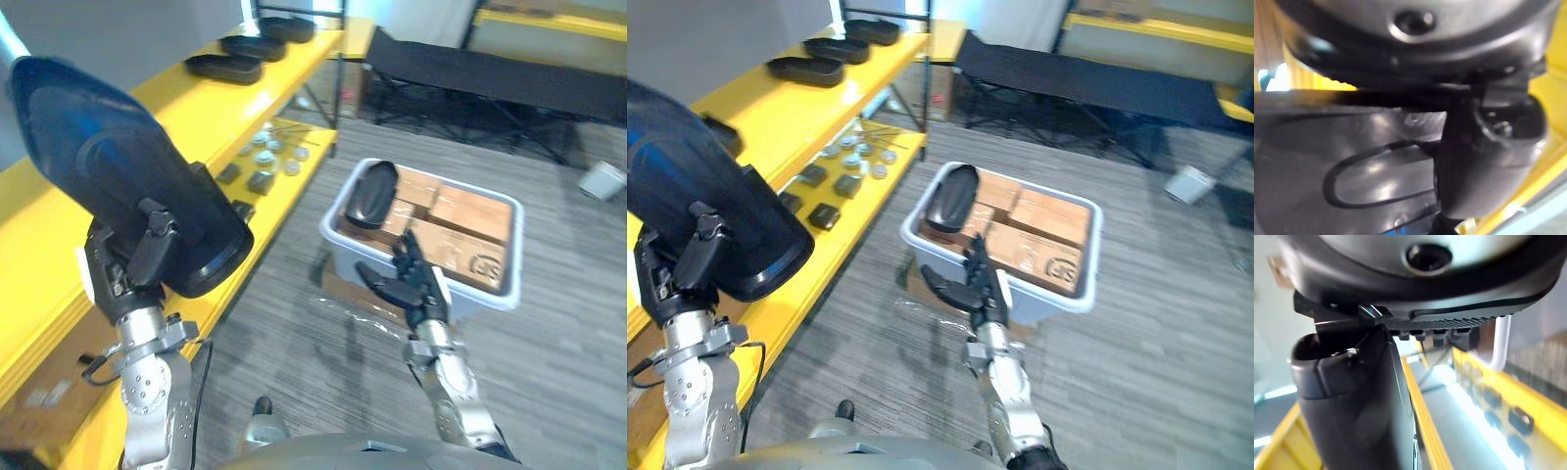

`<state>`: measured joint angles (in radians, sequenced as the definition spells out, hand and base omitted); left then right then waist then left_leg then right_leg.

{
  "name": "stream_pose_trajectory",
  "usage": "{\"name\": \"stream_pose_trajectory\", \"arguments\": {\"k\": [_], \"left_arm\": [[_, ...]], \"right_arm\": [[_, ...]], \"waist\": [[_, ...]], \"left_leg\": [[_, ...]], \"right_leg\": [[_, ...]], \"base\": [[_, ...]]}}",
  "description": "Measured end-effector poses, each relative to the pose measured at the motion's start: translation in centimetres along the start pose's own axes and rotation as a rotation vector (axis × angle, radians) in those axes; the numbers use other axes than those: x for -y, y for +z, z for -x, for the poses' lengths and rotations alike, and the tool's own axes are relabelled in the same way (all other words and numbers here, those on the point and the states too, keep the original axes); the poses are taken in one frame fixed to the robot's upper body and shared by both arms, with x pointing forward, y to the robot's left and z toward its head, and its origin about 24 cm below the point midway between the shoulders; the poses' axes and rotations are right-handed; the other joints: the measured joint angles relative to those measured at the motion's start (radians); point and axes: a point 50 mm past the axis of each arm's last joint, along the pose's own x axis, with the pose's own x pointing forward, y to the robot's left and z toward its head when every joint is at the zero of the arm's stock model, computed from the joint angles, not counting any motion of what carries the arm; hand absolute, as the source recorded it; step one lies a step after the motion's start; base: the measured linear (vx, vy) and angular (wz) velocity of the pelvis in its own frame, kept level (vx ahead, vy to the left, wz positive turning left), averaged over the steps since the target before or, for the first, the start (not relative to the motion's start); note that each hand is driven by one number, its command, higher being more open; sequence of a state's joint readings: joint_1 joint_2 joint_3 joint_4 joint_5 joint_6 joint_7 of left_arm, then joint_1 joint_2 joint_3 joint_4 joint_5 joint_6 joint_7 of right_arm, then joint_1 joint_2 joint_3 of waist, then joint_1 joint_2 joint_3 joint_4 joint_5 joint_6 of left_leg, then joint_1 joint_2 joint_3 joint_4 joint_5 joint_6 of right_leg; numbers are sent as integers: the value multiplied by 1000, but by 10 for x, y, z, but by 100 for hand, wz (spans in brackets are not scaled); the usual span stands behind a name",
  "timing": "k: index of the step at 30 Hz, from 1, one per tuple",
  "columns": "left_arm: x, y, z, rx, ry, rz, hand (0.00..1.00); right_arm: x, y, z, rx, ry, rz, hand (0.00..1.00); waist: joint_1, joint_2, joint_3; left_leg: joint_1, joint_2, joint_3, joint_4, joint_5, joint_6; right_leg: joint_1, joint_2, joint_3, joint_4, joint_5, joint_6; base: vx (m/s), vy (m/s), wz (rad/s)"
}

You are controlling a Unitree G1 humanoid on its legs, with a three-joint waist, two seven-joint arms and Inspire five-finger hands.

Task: Walk over and take three plastic housings, then place them on the shelf

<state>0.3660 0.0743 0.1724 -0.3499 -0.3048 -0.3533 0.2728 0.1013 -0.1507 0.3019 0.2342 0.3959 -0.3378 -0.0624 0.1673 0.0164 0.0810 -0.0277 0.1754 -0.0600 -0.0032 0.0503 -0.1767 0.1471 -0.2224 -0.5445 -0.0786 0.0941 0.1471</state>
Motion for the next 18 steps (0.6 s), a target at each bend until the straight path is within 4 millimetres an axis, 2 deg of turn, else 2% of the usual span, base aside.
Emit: {"name": "stream_pose_trajectory", "arguments": {"k": [1,4,6,10,13,14,18], "left_arm": [[-7,0,5,-7,14,-15,0],[-20,3,14,-11,44,-30,0],[-21,7,17,0,38,-20,0],[-9,14,18,27,-54,20,0],[3,16,15,45,-162,48,0],[9,17,13,57,-212,62,0],[21,18,14,76,-295,135,0]], "right_arm": [[-9,-2,-3,-7,34,22,100],[-23,-5,-8,-12,88,65,100],[-26,-3,-11,-5,102,66,100],[-27,1,-16,14,105,80,100],[-24,1,-14,10,109,138,100],[-22,0,-13,10,98,147,100],[-17,0,-11,7,86,189,100]], "waist": [[23,0,0],[58,-1,0],[62,-2,-1],[55,-3,-2],[32,-3,-3],[18,-3,-3],[22,7,1]], "left_leg": [[-2,-9,-24,-2,5,4],[-2,-25,-51,-2,10,3],[-1,-27,-51,-1,10,3],[1,-27,-51,9,6,5],[-17,-30,-56,17,11,25],[-35,-31,-56,15,25,40],[-33,-35,-86,-42,82,33]], "right_leg": [[15,-4,-23,0,-5,4],[39,-15,-55,0,-11,12],[41,-17,-56,0,-11,12],[49,-17,-57,1,-17,4],[72,-18,-100,13,-35,9],[74,-18,-128,25,-48,14],[67,-29,-165,76,-79,16]], "base": [[14,-8,58],[19,3,35],[4,4,5],[-4,2,1],[-8,-17,37],[-17,-38,68],[1,-24,45]]}}
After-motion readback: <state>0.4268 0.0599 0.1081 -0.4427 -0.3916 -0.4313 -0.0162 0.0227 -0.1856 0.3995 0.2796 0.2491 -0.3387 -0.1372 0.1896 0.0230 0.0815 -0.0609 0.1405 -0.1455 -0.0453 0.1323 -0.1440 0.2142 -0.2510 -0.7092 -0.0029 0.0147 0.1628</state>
